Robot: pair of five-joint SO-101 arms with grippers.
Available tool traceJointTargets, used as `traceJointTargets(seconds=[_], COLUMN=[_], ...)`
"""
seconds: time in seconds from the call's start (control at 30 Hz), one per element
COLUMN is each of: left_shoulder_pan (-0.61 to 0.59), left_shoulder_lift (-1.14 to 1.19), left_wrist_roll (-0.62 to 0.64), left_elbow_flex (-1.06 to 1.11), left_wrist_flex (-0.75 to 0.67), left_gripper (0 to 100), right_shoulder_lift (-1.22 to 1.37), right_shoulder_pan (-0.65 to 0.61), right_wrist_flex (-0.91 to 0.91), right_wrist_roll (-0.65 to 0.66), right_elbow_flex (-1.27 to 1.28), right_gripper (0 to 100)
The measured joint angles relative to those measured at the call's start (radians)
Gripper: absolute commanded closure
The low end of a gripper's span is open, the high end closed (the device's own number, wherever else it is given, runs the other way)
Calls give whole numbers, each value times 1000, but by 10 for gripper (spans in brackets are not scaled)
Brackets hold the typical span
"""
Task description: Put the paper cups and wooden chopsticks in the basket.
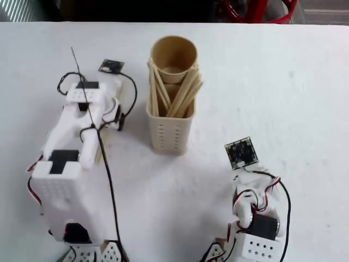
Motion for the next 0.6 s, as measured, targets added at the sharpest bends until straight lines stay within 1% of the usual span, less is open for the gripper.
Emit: traceJointTargets(seconds=[0.03,0.17,0.3,0.4,0.6], left_shoulder_pan=[0,3,9,9,9], left_shoulder_lift=[20,106,169,183,187], left_wrist_roll=[0,0,0,0,0], left_elbow_flex=[-31,-164,-259,-278,-282], left_wrist_flex=[23,127,196,204,204], left_gripper=[843,923,956,980,978], right_shoulder_lift=[0,0,0,0,0], right_shoulder_pan=[0,0,0,0,0], right_wrist_flex=[0,0,0,0,0], right_wrist_roll=[0,0,0,0,0], right_elbow_flex=[0,0,0,0,0], right_gripper=[981,981,981,981,981])
